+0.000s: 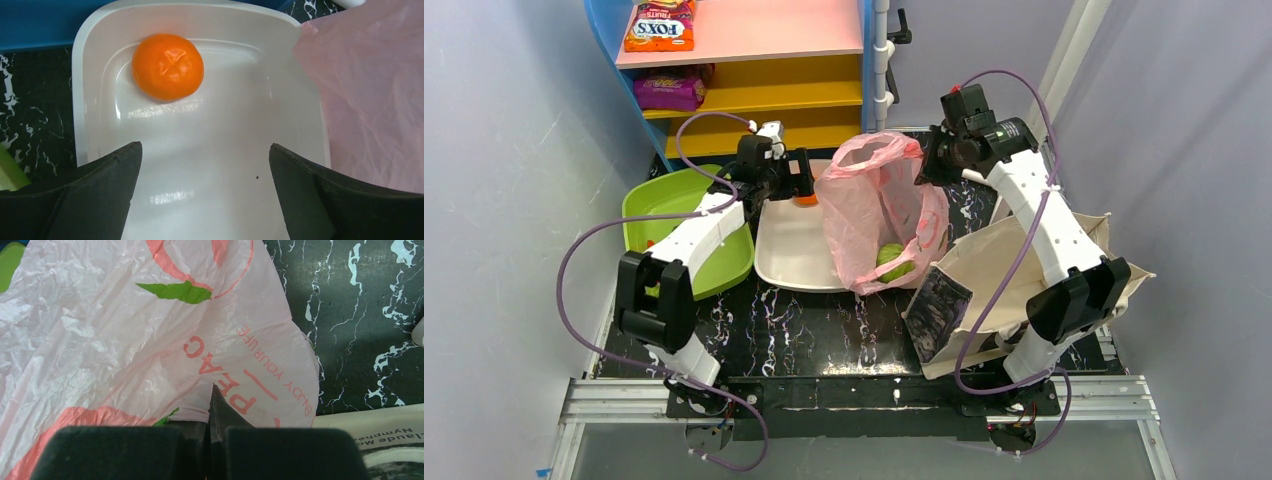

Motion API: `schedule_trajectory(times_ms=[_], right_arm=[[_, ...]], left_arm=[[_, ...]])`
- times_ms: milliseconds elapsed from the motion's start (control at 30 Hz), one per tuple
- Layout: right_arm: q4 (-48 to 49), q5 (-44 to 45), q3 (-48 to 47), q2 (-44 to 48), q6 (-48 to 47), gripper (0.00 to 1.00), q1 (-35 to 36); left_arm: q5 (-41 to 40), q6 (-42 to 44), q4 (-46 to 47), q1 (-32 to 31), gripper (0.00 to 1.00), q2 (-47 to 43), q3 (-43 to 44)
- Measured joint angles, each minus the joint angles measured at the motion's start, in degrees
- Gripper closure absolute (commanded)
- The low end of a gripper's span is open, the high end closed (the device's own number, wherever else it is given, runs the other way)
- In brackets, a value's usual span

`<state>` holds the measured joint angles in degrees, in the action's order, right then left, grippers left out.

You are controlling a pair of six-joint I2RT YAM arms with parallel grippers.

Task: Place the food into the grocery bag and tie it

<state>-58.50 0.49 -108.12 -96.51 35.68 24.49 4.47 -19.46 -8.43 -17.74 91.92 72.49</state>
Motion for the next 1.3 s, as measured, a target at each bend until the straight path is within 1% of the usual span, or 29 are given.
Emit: schedule_trajectory(times_ms=[233, 533, 800, 1100, 1300], right_arm=[[1.7, -2.2, 0.8, 0.6, 0.1, 0.99, 0.0], [2.4, -3.8, 1.1, 0.9, -0.1, 0.99, -0.1], [3.1, -4.6, 1.1, 1.3, -0.4, 0.99, -0.1], [3.2, -5.3, 1.1, 1.4, -1.3, 0.99, -0.2], [3.5, -6.1, 1.4, 1.4, -1.5, 0.99, -0.5]], left_arm=[[-0.7, 1.3, 4.9, 0.0, 0.02, 8.5, 1.7], [-1.9, 3.2, 6.7, 0.0, 0.02, 16.3, 5.6], [-3.4, 4.5, 6.9, 0.0, 0.02, 20.3, 9.6], [-5.6, 5.8, 7.6, 0.0, 0.02, 24.9, 11.4], [-5.6, 6.0, 9.2, 0.0, 0.02, 25.7, 11.4]])
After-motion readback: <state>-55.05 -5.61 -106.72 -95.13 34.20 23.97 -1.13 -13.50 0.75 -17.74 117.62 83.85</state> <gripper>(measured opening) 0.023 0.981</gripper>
